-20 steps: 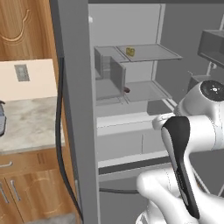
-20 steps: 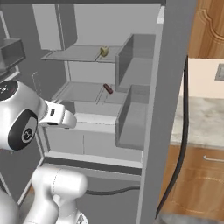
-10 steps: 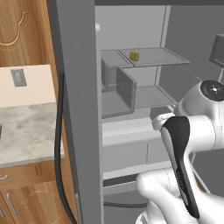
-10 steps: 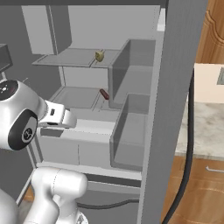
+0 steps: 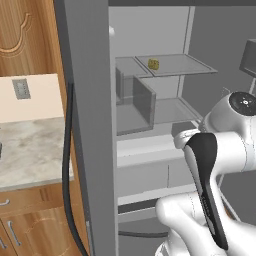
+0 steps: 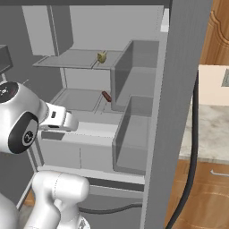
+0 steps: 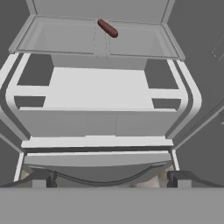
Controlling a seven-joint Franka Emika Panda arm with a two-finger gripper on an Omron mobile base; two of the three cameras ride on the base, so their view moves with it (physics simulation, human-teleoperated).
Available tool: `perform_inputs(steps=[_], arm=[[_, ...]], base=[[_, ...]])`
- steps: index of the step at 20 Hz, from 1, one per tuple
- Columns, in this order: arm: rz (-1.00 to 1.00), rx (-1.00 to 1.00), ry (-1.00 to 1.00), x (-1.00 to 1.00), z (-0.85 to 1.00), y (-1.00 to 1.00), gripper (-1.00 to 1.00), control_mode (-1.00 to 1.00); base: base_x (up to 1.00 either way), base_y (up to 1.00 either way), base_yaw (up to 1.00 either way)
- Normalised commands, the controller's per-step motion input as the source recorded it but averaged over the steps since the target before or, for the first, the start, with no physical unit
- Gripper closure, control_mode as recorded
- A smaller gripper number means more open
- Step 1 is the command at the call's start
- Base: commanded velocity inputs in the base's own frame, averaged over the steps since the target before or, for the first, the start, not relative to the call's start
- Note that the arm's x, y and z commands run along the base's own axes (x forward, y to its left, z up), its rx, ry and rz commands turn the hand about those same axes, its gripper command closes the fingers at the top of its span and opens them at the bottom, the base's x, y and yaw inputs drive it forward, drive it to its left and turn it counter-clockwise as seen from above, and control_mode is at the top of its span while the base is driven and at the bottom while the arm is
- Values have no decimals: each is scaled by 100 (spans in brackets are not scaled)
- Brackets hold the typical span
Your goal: Retrieve the sausage and cheese from the fridge and place them on the cutting board on the counter.
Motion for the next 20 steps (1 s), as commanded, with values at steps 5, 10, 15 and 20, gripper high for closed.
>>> perform_inputs(steps=[5,10,15,20], arm=[[0,0,0,0,0,0,-100,100],[0,0,0,0,0,0,-100,-100],[0,0,0,0,0,0,-100,-100],[0,0,0,19,0,0,-100,-100]], base=[[0,0,0],[0,0,0],[0,0,0],[0,0,0]])
